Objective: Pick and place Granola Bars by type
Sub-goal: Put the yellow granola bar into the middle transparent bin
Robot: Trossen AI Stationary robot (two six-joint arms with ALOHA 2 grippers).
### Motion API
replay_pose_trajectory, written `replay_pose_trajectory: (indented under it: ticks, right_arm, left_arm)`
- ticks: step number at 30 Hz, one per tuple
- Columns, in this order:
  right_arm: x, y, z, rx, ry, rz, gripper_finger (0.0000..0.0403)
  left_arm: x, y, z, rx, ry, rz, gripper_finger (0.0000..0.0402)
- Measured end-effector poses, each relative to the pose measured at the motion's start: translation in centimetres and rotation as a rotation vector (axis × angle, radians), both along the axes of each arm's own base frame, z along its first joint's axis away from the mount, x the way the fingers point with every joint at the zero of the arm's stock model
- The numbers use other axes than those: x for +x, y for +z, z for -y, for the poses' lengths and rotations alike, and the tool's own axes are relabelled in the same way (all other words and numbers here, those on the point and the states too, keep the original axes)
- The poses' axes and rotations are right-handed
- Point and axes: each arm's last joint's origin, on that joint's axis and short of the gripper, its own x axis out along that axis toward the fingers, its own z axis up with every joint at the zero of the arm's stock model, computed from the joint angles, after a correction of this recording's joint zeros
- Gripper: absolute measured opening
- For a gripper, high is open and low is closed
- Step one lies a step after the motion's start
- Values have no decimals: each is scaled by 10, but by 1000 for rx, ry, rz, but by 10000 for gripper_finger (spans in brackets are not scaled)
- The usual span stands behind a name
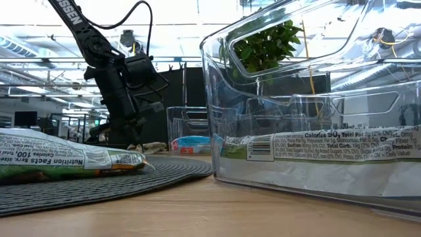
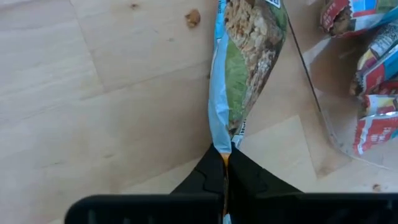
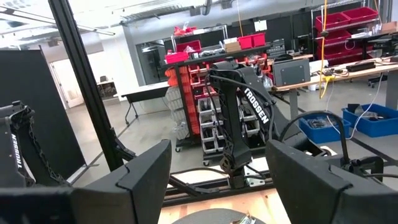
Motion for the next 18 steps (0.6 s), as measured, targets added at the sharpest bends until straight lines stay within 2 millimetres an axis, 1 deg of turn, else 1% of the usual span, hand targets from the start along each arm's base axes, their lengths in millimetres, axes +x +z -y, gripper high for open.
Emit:
replay_pose_trajectory:
  ticks: [3,5,11,18]
  right_arm:
    - [0,0,0,0,0,0,251]
    - [0,0,0,0,0,0,251]
    - [0,0,0,-3,0,0,251]
    - [0,0,0,-18,-2,-1,251]
  left_arm:
    - [0,3,2,-6,14,13,3]
    - [0,9,5,14,18,31,2]
    - [-2,34,11,105,60,107,1]
    - [-13,66,19,186,95,194,1]
